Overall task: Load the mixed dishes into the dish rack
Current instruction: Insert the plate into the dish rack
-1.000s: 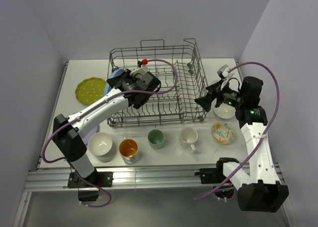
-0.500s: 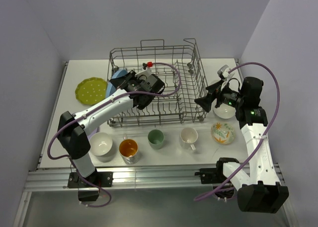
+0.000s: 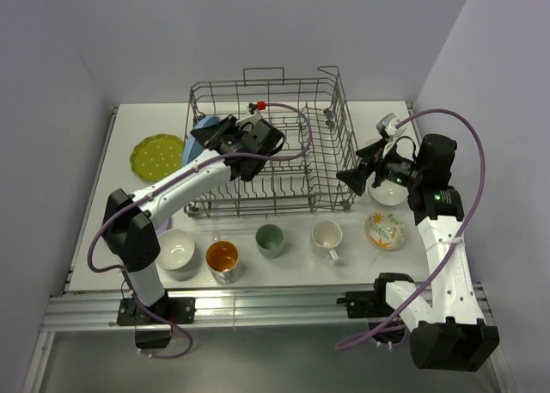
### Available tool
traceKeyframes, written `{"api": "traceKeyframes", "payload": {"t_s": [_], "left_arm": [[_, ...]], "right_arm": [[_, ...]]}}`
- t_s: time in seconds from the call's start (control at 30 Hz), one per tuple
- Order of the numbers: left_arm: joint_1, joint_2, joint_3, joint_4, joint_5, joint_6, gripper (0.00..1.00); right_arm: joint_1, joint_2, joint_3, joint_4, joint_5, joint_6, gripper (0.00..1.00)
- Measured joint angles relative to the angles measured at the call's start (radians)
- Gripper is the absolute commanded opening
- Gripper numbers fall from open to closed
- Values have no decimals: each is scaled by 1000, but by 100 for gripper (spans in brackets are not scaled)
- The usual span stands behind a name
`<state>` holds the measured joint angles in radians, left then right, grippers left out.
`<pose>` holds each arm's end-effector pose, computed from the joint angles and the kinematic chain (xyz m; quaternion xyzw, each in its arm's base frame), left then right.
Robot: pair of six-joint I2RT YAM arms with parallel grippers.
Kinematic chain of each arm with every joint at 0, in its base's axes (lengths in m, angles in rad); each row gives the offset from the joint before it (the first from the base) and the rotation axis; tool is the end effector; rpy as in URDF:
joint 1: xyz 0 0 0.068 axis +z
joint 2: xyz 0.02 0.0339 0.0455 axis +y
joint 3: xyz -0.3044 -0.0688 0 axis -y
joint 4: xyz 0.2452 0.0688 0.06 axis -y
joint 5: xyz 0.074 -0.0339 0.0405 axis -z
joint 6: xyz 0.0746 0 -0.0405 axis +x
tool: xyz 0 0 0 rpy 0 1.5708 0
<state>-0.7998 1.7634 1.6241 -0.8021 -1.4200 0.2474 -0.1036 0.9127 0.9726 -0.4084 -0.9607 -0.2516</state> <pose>0.3174 -0.2208 0.3688 0.1858 0.7254 0.5323 0.3949 0.1901 0.0417 0.3890 -0.3181 0.7047 0.2826 0.5677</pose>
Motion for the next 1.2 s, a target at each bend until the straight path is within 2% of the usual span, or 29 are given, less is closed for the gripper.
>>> {"api": "traceKeyframes", "payload": {"t_s": [0.17,0.4,0.67,0.8,1.03,1.2], "left_arm": [[9,0,-2,64,5,69,0],[19,0,-30,298,7,285,0],[11,-15,-79,370,-8,341,0],[-5,-20,-81,312,-14,277,0],[-37,-4,-23,32,-6,4,0],[-41,17,9,-100,5,-153,0]], "right_arm": [[0,0,0,-1,-7,0,100],[0,0,0,-2,-10,0,100],[0,0,0,-4,-11,0,100],[0,0,0,-4,-11,0,100],[0,-1,0,-4,-10,0,100],[0,-1,0,-4,-10,0,100]]}}
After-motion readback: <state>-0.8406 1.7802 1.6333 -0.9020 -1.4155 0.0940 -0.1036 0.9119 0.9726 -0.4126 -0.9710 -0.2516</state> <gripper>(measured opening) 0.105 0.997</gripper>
